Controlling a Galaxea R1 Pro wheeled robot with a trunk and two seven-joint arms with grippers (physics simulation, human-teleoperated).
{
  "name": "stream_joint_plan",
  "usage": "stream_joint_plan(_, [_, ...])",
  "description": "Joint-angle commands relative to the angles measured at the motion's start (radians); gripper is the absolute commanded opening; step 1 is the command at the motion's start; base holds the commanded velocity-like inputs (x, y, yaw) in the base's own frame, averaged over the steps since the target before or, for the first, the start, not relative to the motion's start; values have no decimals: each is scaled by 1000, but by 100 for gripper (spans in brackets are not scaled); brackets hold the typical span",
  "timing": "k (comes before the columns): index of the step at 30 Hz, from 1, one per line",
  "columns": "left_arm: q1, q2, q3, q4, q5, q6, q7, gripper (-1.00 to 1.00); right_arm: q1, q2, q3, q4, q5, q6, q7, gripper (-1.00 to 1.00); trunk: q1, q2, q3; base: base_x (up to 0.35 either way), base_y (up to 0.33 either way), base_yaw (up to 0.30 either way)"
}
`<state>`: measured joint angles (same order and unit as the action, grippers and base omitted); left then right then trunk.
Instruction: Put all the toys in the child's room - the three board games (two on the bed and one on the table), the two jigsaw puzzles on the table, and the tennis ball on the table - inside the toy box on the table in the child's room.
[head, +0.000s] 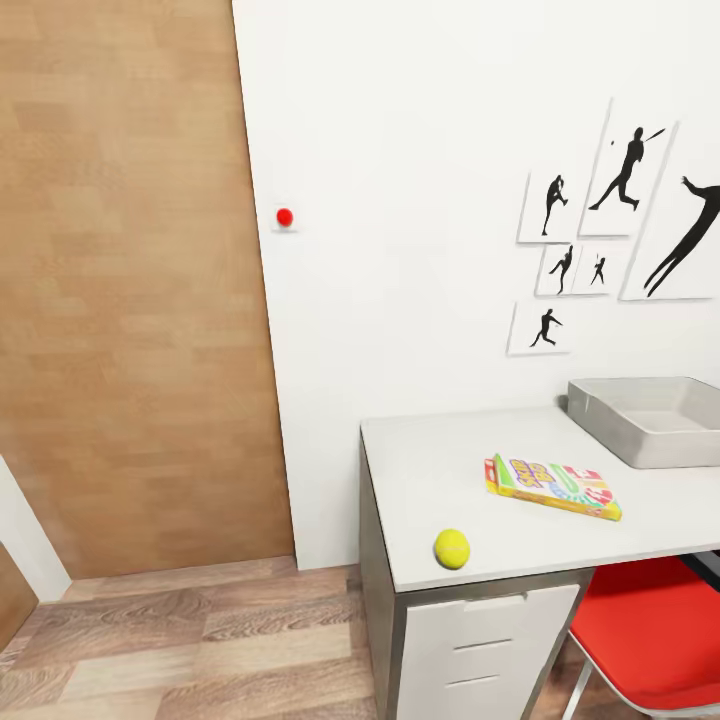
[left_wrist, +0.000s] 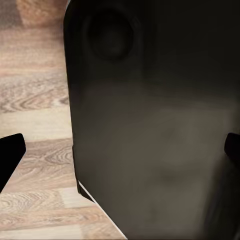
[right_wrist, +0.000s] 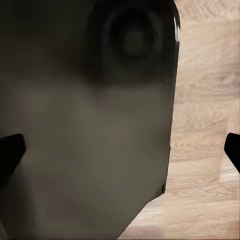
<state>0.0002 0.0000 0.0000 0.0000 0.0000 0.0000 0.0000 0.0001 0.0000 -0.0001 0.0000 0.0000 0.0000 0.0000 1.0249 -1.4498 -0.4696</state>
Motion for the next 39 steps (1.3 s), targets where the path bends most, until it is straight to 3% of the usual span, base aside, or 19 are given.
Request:
stream_joint_plan(1, [6,6,-1,6,-6,-6,-2,100,-6,6,-3,-6,2,6,2,100,0,0,0,0,0,0])
stream_joint_plan(4, [23,20,-1,10,-10,-11,-2,100,-16,12,-3,-12,2,5,2,100,0,0,0,0,0,0])
stream_joint_plan(9, [48,20,-1,10,-10,-11,-2,100,-16,12,-3,-12,2,5,2,100,0,0,0,0,0,0])
stream_joint_plan(39, [48,20,-1,10,-10,-11,-2,100,-16,12,-3,-12,2,5,2,100,0,0,0,0,0,0])
